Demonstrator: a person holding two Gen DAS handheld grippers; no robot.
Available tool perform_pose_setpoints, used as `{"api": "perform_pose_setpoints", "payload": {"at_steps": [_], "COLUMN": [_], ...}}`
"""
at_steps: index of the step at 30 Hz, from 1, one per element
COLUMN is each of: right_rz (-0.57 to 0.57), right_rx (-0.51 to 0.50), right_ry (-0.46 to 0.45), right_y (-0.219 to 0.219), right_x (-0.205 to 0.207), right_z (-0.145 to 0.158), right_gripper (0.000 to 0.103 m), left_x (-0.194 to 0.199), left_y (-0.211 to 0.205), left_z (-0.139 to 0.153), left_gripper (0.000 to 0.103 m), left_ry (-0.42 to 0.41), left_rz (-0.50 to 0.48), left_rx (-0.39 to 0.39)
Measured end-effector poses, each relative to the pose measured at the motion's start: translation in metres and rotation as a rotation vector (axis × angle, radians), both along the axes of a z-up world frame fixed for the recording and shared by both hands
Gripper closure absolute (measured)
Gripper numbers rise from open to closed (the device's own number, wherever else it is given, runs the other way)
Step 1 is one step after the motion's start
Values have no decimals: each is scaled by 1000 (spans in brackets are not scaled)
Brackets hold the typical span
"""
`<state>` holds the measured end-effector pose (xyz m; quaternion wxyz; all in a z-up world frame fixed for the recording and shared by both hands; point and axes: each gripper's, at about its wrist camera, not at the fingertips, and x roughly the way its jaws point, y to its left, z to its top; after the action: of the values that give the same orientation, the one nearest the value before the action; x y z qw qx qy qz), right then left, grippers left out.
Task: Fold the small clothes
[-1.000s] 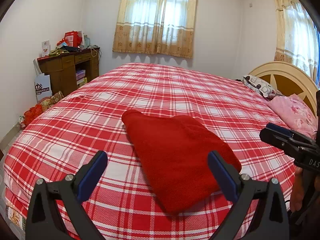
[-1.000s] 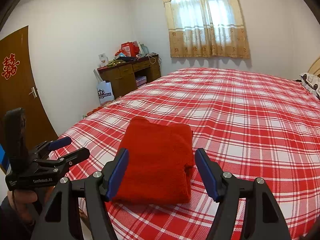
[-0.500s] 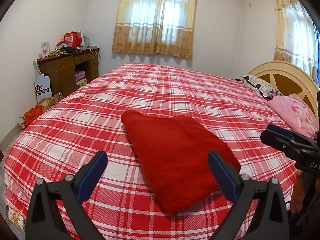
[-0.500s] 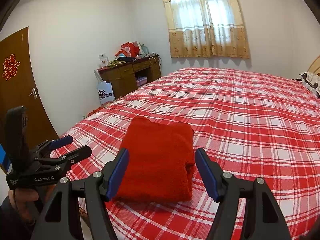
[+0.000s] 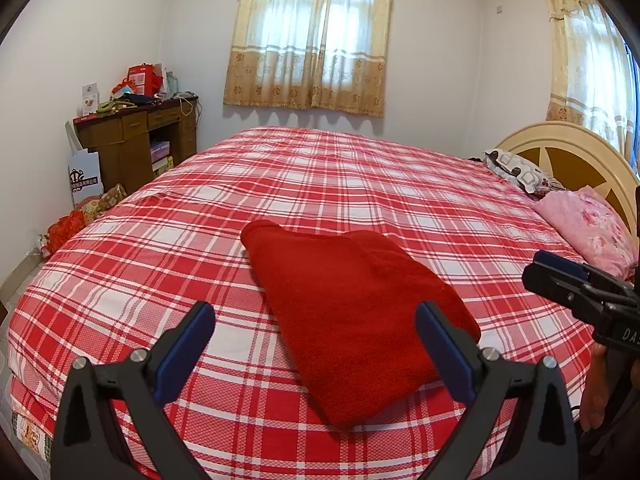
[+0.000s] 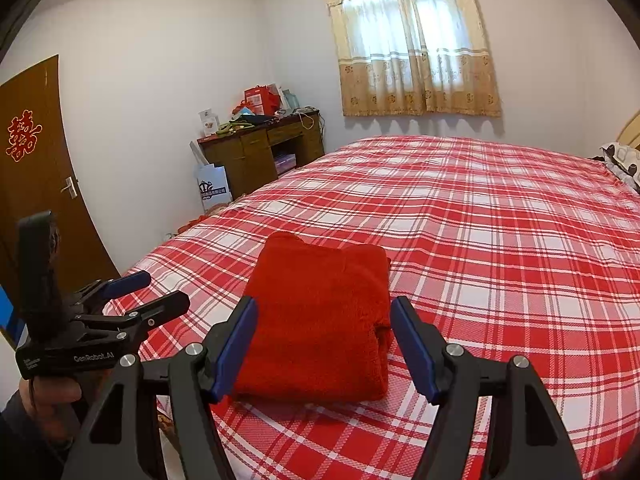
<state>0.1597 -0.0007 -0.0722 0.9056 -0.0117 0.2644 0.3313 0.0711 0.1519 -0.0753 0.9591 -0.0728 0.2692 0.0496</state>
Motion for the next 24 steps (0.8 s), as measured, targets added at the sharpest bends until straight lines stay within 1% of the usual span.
{"api": "perform_pose_setpoints", "payload": {"at_steps": [9,17,24], "right_rz": [-3,-5,1], "right_rx": [9,29,31], "right_ry": [-11,-56,-66], "right_y": [-1,-4,-3], "right_x": [-4,-10,-12], "right_z": [1,8,10], "right_gripper": [33,33,33], "left_x": [-1,-1,-1], "left_y": [-2,-2,0], "left_z": [-1,1,3], "left_gripper": [1,0,0], "left_ry": [1,-12,-15], "left_rz": [-2,0,8], "left_rx": [1,2,5]}}
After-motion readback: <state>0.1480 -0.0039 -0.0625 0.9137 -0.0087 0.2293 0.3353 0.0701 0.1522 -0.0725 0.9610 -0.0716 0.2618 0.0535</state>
